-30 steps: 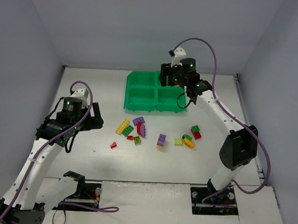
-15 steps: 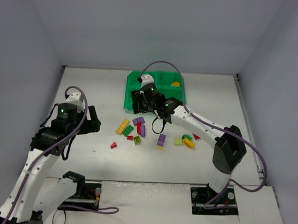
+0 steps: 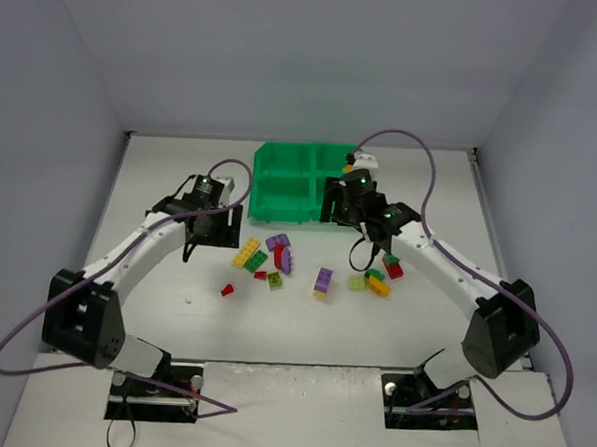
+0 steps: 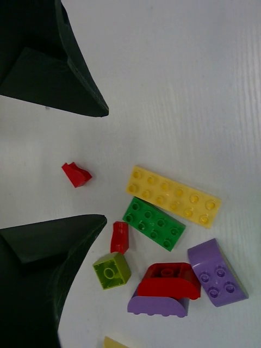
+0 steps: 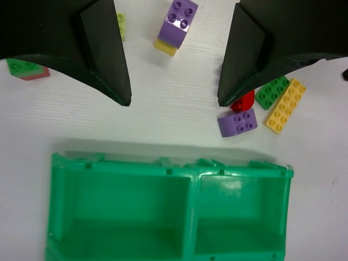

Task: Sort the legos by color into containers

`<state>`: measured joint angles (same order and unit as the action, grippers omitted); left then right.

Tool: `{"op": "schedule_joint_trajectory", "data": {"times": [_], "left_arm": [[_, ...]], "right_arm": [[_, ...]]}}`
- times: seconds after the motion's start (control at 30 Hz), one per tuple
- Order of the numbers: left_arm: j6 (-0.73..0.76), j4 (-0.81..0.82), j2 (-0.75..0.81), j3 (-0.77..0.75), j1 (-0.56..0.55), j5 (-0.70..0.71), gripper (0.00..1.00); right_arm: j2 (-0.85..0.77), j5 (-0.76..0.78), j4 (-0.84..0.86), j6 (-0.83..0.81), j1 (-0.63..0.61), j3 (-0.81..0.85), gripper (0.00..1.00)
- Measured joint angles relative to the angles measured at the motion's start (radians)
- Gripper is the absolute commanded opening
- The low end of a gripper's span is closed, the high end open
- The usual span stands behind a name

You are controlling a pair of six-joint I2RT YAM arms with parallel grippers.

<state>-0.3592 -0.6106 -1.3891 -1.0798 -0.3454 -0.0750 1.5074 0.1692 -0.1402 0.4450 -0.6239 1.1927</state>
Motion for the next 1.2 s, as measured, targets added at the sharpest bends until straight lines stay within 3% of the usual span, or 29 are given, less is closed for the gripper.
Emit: {"op": "schedule_joint_trajectory", "data": {"times": [0.17, 0.43, 0.77, 0.93, 1.03, 1.2], "left_arm": [[0.033, 0.048, -0.221, -0.137, -0.042, -0.009, 0.66], [0.055, 0.102, -0.435, -0.241, -0.106, 0.003, 0.63], [0.071, 0.103, -0.540, -0.252, -0.143, 0.040, 0.55], [0.071, 0.105, -0.541, -0.253, -0.143, 0.051, 0.30], [0.075, 0.100, -0.543, -0.257, -0.143, 0.053, 0.00], [0.077, 0.082, -0.536, -0.259, -0.143, 0.067, 0.00]], "right_arm": [[-0.120, 0.006, 0.001, -0.011, 0.045, -0.056, 0.63], [-0.209, 0.007, -0.003, -0.034, 0.055, -0.136, 0.64], [-0.270, 0.010, -0.008, -0.044, 0.091, -0.193, 0.65], [-0.272, 0.009, -0.008, -0.047, 0.095, -0.197, 0.65], [-0.272, 0.008, -0.008, -0.049, 0.098, -0.197, 0.65], [-0.274, 0.009, -0.007, -0.050, 0.100, -0.200, 0.65]]}}
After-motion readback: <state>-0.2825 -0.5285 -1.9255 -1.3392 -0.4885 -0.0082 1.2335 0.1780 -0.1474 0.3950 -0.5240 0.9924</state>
